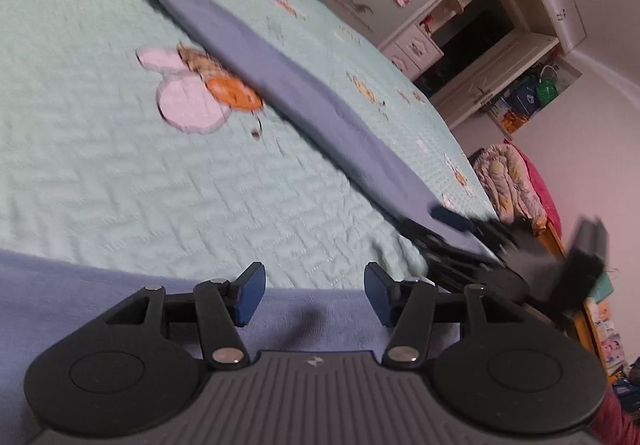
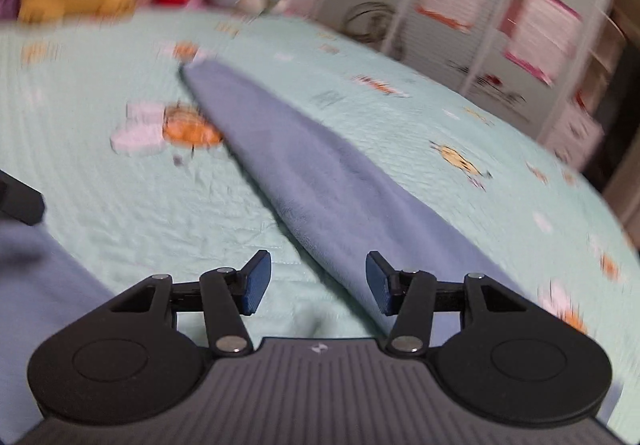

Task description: Fold clothes

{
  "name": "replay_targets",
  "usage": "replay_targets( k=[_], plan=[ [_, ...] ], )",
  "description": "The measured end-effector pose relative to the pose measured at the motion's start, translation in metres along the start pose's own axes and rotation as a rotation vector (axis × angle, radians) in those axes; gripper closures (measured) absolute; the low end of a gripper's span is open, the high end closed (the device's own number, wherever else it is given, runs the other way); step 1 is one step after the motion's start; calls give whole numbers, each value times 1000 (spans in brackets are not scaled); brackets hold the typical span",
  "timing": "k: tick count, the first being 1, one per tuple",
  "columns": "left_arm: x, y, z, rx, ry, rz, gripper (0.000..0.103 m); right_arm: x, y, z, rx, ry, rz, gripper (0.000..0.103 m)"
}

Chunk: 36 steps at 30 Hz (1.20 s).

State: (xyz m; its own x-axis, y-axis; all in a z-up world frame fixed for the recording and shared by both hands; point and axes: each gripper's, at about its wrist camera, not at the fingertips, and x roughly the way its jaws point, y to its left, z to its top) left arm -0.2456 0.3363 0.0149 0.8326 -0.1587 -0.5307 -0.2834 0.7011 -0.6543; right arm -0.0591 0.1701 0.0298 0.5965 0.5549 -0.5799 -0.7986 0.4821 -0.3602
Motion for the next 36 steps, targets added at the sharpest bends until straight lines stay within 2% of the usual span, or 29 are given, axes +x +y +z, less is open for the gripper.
replay_targets(
  k=[3,5,8,11,13,14,17,19,22,23,24,25,28,32,36],
  plan=[
    [6,4,2,-20,22,-22,45,23,20,-1,-219,39,-76,50],
    [9,7,12,-63,40,-38,45,28,30,-4,-313,32,-124,50],
    [16,5,34,-115,30,-51,45,33,29,4,-289,26,-101,50],
    [29,-2,58,-147,1,-39,45,29,2,25,-54,6,48,50],
    [44,-3,69,-186,-11,-6,45,31,-15,34,45,-1,87,50],
    [52,-2,75,-209,-17,12,45,34,-19,35,48,-9,102,50],
    [71,6,86,-346,-52,37,46,40,-12,37,-37,-37,129,50],
    [75,10,90,-391,-104,44,46,46,1,37,-135,-47,134,50],
    [78,15,92,-425,-165,38,46,62,26,31,-315,-49,51,53],
    [78,17,90,-427,-173,28,45,66,27,30,-329,-53,35,54],
    [79,19,88,-419,-173,19,45,70,24,30,-318,-52,34,69],
    [80,20,86,-410,-170,9,45,73,15,34,-251,-38,68,88],
    [83,25,78,-393,-156,-28,45,78,-25,43,41,-24,205,88],
    [86,27,74,-396,-163,-55,44,89,-83,36,450,-14,412,88],
    [89,31,78,-436,-152,-70,44,106,-109,14,726,24,576,88]
  ],
)
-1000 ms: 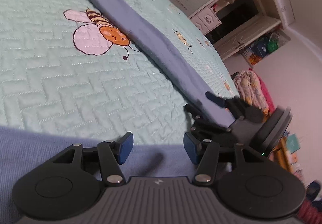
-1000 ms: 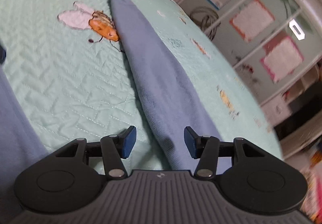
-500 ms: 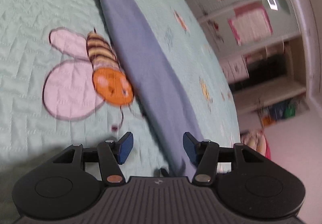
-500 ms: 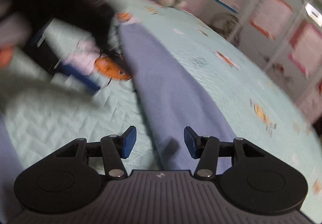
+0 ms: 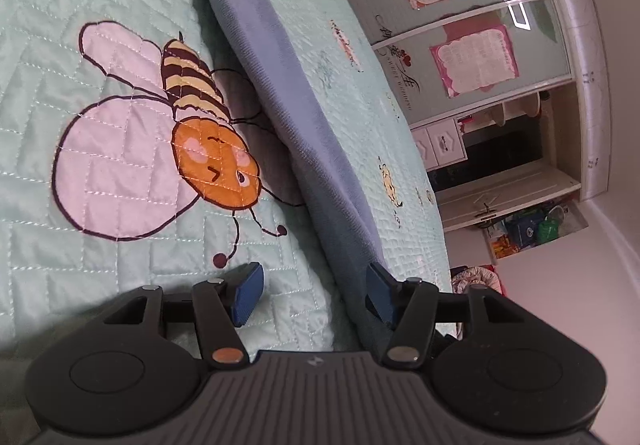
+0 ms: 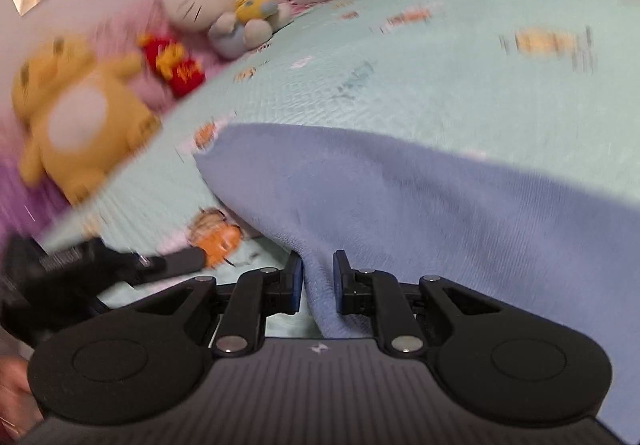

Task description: Fold clothes

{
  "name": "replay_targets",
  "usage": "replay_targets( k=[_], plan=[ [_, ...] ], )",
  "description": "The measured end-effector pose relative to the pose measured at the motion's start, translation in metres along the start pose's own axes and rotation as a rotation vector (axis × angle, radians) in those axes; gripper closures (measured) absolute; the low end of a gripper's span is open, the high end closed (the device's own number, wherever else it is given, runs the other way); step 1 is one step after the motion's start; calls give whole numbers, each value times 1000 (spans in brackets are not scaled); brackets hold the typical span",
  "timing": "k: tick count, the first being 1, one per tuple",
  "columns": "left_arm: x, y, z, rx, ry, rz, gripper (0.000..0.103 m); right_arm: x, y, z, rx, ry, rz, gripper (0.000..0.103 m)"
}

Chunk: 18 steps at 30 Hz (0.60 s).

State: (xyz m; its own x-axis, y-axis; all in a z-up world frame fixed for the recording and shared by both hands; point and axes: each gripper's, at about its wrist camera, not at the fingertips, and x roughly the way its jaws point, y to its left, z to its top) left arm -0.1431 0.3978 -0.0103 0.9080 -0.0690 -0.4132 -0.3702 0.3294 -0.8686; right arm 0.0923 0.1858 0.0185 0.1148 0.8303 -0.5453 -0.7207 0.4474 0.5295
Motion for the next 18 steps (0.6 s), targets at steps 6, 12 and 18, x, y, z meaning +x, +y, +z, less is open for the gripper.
replay_targets(
  k=[6,12,18],
  plan=[
    [11,2,4,-81,13,-60,43,8,-42,-5,320,-8,160,88],
    [28,0,-2,-84,32,-132,42,18,-67,-11,513,14,252,87],
    [42,11,-10,-108,31,-240,42,21,-82,-17,644,-3,324,85]
  ],
)
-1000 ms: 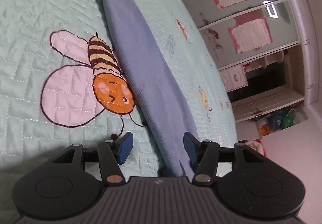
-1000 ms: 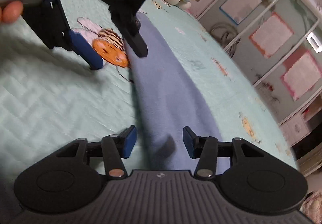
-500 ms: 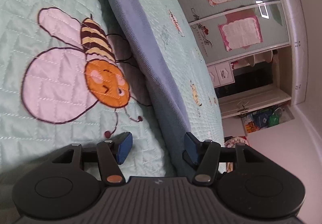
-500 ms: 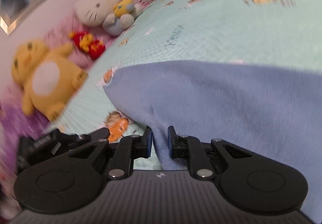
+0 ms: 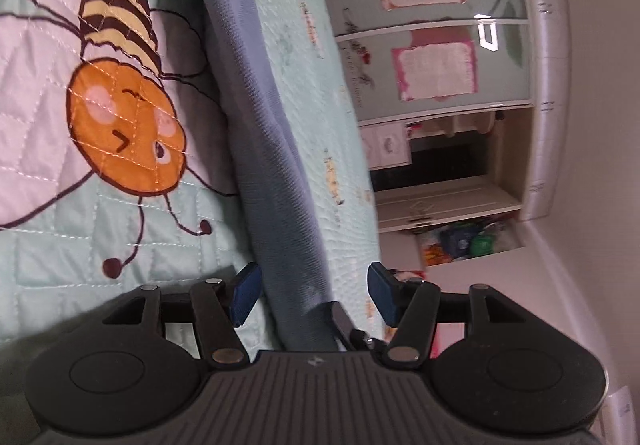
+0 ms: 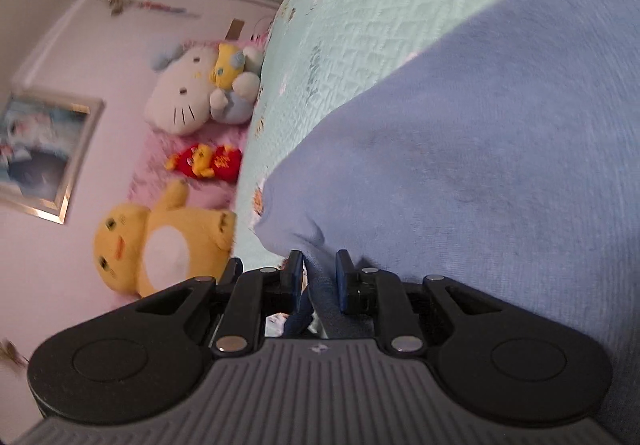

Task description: Fold clothes

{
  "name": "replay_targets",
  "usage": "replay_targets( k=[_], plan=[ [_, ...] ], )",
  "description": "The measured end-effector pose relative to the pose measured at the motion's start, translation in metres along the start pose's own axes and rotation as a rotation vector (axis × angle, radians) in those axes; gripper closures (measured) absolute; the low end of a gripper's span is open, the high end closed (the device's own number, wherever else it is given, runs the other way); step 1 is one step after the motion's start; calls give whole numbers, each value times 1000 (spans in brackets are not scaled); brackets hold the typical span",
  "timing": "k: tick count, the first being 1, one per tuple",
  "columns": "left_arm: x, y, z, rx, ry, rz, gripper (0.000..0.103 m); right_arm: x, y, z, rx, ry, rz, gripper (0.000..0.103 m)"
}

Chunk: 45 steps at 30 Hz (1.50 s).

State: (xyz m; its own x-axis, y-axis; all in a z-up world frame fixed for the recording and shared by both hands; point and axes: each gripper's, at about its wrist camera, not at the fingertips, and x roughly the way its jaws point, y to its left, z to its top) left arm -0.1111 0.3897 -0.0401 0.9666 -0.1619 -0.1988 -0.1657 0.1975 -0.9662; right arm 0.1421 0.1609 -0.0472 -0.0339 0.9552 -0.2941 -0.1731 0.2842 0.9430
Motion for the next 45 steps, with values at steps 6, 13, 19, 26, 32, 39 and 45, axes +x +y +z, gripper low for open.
replay_targets(
  k=[6,13,19,26,32,39,45],
  plan=[
    [0,3,-3,6,-2,6,48,0,-5,-3,2,-6,5,87],
    [0,4,-1,74,22,102,84,-10,14,-9,-100,-34,-55,82],
    [-3,6,-4,135,19,111,84,-59,37,-18,-353,-175,-267,81],
    [5,0,-10,243,9,132,83,-31,39,7,-592,-64,-487,103],
    [8,1,-10,271,5,153,84,-19,43,41,-636,-239,-624,103],
    [11,3,-7,279,0,156,86,-11,64,7,-706,25,-384,86],
    [14,5,-7,297,-11,152,87,20,53,58,-759,-71,-573,103]
  ],
)
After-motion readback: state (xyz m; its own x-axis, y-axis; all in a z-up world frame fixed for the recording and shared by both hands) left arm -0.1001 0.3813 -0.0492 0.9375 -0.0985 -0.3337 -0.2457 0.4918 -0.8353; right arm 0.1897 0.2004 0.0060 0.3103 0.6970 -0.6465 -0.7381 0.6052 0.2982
